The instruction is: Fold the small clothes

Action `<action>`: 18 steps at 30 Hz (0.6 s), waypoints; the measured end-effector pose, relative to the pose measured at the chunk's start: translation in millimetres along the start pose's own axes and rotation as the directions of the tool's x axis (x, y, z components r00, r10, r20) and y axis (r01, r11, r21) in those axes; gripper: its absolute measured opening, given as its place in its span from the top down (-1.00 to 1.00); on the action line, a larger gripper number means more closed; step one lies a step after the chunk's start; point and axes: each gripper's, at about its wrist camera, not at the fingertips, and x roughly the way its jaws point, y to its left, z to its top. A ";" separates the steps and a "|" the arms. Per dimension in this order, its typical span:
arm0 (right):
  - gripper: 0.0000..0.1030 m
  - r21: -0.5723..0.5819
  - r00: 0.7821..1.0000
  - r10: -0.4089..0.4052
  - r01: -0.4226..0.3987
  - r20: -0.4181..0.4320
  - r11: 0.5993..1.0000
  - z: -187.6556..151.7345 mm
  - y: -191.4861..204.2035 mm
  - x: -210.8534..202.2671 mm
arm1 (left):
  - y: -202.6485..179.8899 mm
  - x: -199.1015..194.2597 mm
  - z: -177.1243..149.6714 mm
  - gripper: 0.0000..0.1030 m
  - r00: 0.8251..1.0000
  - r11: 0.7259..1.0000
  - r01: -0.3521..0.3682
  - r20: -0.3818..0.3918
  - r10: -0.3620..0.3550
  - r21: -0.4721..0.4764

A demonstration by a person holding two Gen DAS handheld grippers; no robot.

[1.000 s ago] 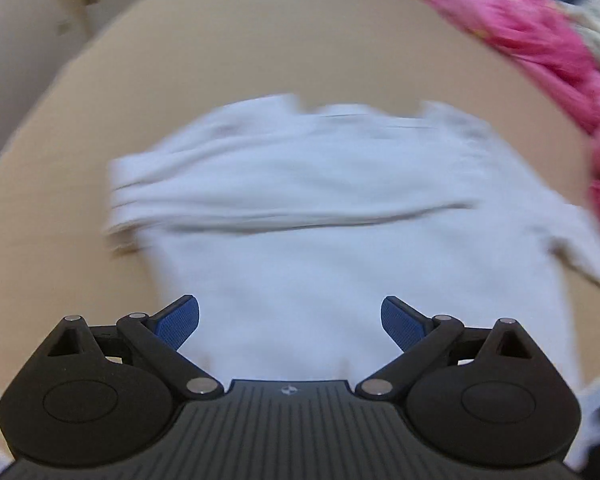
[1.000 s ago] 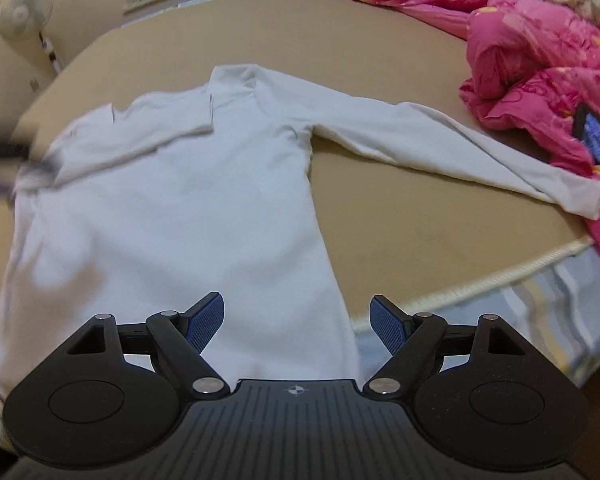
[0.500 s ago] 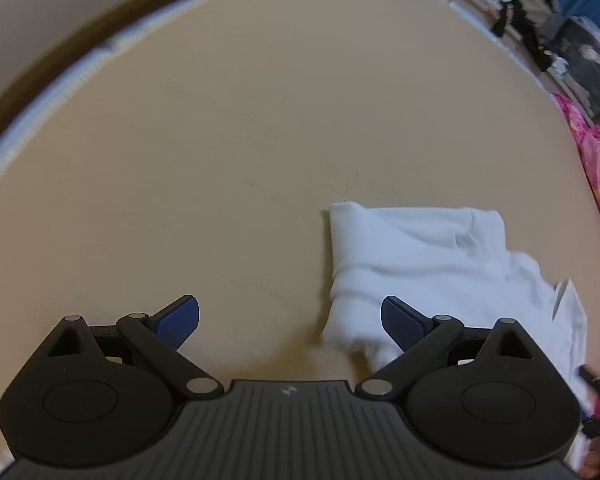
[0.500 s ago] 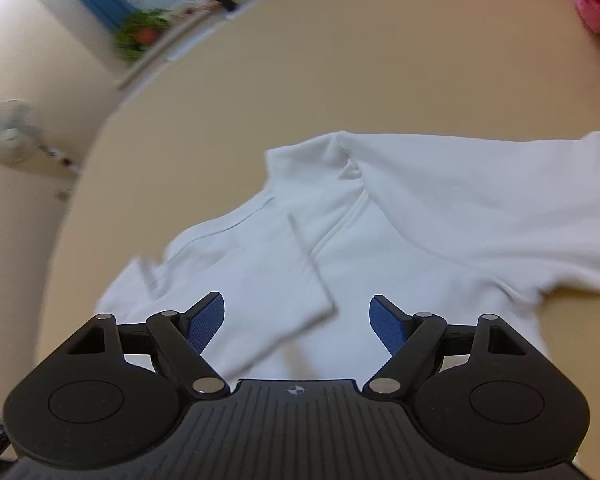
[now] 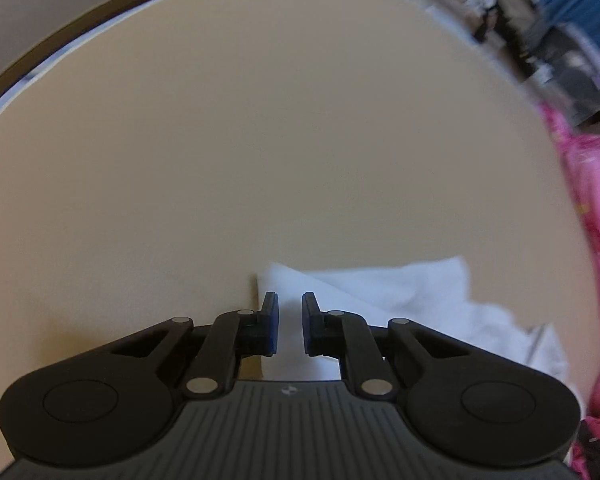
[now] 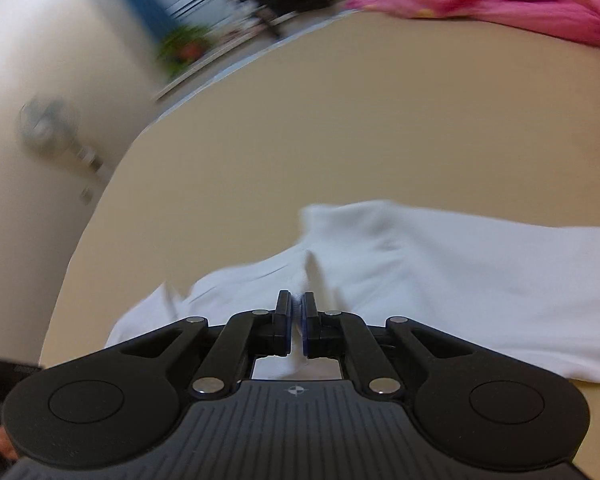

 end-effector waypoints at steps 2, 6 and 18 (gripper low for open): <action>0.92 0.016 0.994 -0.109 0.109 0.011 0.994 -2.4 -24.6 9.1 | -7.9 2.8 4.3 0.54 1.000 0.999 -0.014 0.013 0.013 0.041; 0.70 0.094 0.990 -0.059 0.072 -0.130 0.993 -18.3 -63.1 45.1 | 1.6 3.9 -6.4 -0.22 0.999 0.998 -0.052 -0.015 0.052 0.027; -0.31 0.028 1.000 -0.002 0.002 -0.012 1.000 -67.2 -25.8 -38.4 | -29.4 -32.0 -110.3 -0.43 0.998 0.907 0.010 0.050 -0.034 0.421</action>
